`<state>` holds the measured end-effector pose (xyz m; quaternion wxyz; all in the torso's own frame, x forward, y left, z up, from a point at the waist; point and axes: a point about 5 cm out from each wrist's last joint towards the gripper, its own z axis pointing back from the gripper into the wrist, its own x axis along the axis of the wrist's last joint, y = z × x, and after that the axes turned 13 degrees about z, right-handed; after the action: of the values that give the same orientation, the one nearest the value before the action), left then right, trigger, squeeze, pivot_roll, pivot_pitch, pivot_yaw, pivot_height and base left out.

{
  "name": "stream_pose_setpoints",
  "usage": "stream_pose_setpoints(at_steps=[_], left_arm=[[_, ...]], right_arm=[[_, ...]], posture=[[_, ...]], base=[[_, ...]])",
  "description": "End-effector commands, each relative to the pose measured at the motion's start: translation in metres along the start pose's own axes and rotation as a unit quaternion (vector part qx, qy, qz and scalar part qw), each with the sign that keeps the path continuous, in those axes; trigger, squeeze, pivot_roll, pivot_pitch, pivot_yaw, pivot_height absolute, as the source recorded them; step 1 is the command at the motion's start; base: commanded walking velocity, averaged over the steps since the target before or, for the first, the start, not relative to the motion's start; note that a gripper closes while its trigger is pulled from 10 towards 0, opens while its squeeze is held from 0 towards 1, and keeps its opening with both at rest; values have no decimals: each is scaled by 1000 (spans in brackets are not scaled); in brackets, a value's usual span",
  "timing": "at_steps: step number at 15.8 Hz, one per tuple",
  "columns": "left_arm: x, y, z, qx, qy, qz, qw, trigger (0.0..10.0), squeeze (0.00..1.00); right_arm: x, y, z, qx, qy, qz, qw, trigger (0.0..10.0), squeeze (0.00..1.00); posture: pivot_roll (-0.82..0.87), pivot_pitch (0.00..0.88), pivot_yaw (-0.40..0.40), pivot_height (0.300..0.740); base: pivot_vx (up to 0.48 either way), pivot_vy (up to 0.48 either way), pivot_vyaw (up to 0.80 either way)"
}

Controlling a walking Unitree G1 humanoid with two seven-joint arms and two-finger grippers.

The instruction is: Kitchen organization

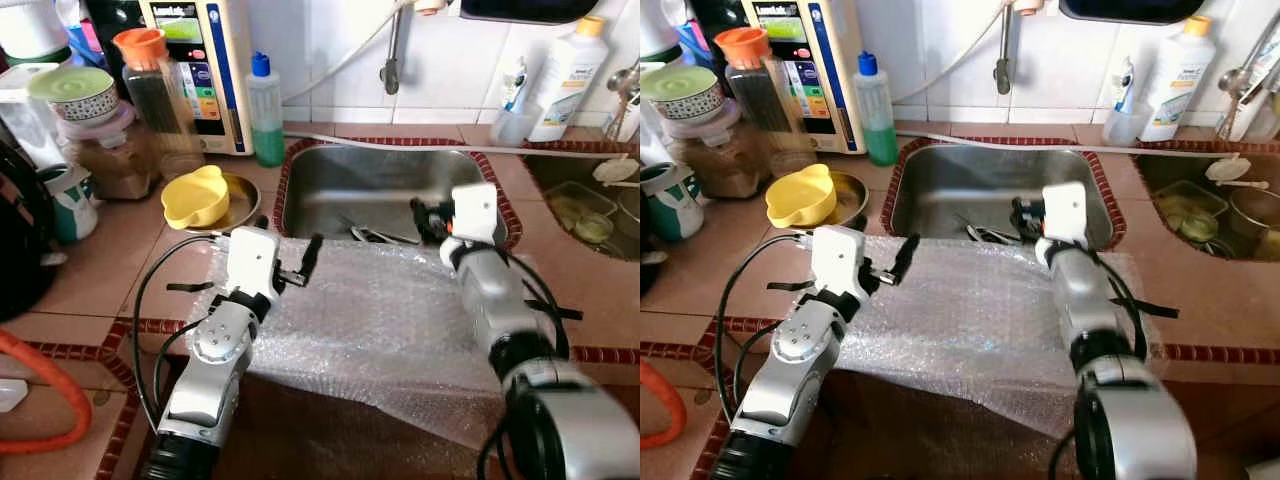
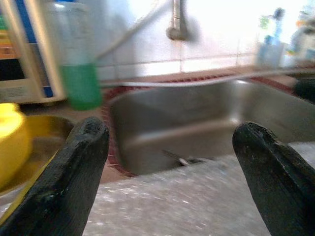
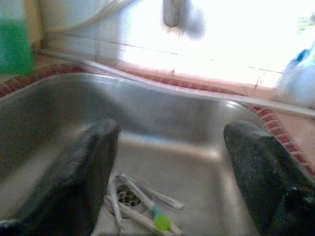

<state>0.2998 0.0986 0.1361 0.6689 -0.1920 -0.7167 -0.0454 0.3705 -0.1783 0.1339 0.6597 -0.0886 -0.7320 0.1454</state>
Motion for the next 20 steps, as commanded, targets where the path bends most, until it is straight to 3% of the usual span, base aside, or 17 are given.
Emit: stream_pose_setpoints(at_steps=[1, 7, 9, 10, 13, 20], left_arm=[[12, 3, -4, 11, -23, -3, 1000, 10000, 0], [27, 3, -8, 2, -57, 2, 998, 10000, 0], [27, 3, -10, 1, -56, 6, 998, 10000, 0], [30, 0, -10, -3, -60, 12, 998, 10000, 0], [41, -2, -9, -5, -80, 19, 997, 10000, 0], [39, -1, -10, -5, -71, 20, 997, 10000, 0]], right_arm=[[9, -2, 3, -17, -25, -22, 999, 10000, 1000], [33, 28, 42, -3, -78, -49, 996, 10000, 1000], [41, 28, 50, -14, -74, -53, 996, 10000, 1000], [53, 20, 54, -34, -82, -43, 995, 10000, 1000], [61, 9, 61, -44, -85, -32, 995, 10000, 1000], [66, 12, 63, -35, -70, -39, 996, 10000, 1000]], posture=[[3, 18, 44, 740], [-31, 2, 50, 740], [-34, 0, 50, 740], [-37, 2, 50, 740], [-38, 5, 48, 740], [-46, 0, 50, 740]], base=[[0, 0, 0], [0, 0, 0], [0, 0, 0], [0, 0, 0], [269, 0, 0], [334, 0, 0]])
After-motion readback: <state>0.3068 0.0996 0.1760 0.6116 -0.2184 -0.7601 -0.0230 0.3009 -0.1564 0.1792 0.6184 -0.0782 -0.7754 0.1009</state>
